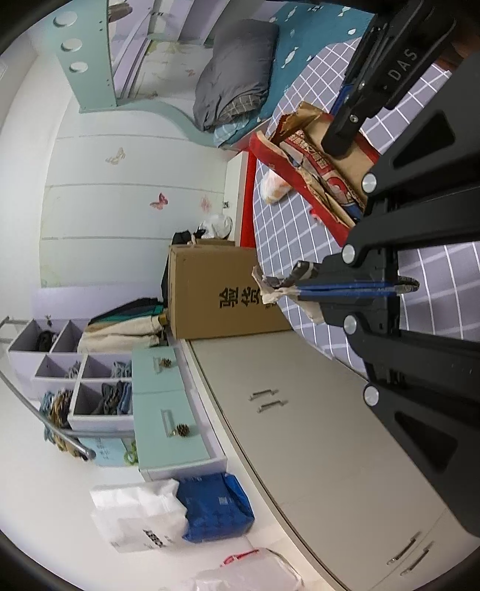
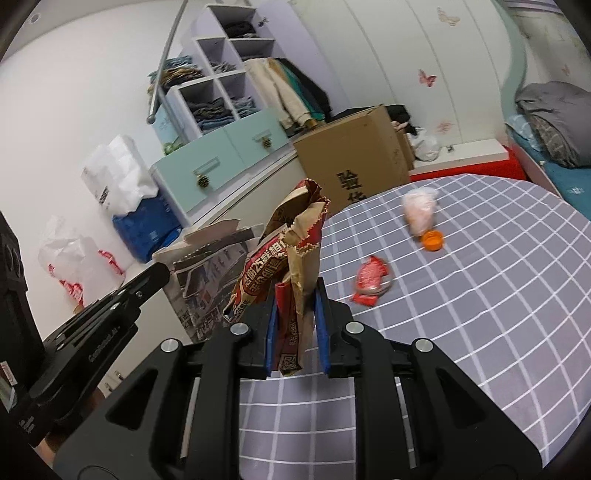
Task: Collect trash
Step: 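Carry both items to the wastebasket and open the left gripper over it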
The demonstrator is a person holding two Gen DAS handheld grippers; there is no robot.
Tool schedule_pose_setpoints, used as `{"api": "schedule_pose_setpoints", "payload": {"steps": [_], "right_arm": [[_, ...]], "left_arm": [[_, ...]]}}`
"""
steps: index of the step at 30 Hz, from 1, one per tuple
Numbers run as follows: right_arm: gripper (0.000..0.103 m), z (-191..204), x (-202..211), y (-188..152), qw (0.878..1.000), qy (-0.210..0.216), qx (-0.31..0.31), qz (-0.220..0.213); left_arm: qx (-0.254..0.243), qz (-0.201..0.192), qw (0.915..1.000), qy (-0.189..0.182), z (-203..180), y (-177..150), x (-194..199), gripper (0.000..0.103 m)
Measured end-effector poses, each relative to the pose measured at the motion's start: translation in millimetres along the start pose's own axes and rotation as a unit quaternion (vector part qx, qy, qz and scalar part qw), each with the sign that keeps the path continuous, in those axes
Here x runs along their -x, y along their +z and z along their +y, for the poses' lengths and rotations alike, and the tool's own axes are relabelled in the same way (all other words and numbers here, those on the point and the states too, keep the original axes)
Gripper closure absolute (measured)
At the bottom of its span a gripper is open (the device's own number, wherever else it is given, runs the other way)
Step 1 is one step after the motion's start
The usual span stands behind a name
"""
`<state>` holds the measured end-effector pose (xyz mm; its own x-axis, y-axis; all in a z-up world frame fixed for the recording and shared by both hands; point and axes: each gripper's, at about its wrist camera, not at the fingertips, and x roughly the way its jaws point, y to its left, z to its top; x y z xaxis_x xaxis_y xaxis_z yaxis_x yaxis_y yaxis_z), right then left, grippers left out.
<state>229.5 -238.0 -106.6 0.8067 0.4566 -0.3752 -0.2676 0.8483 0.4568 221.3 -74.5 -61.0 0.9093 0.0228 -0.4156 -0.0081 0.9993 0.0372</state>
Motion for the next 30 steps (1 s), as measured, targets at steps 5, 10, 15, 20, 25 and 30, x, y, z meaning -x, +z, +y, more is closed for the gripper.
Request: {"api": "schedule_pose_setpoints", "payload": {"steps": [5,10,15,20,25,30], "right_arm": [[0.085,26.9,-11.4,-8.1,1.0,0.02,0.014,0.013],[0.085,57.1,-27.8,-19.5,0.998,0.043,0.032,0.033],[0.085,85.4,-42.7,-34.6,0.996,0.058,0.051,0.054],[0.085,112.2,-57.7,-50.0,0.993,0.067,0.068,0.073],[0.085,137.2,-73.7,-65.4,0.989,0.073,0.088,0.093],[0.085,160.6,-95.1,-84.7,0.984,0.076,0.107,0.12]], "left_arm": [[0.013,-0.001,0.9997,0.022,28.3,-5.7,6.9,0.102],[0.028,0.005,0.9987,0.042,59.2,-14.2,13.1,0.102],[0.051,0.013,0.9969,0.059,93.3,-27.8,18.3,0.102],[0.067,0.029,0.9947,0.073,124.5,-42.3,17.2,0.102],[0.084,0.042,0.9921,0.083,153.1,-57.3,15.0,0.102],[0.104,0.064,0.9879,0.095,185.9,-78.1,7.2,0.102]]}}
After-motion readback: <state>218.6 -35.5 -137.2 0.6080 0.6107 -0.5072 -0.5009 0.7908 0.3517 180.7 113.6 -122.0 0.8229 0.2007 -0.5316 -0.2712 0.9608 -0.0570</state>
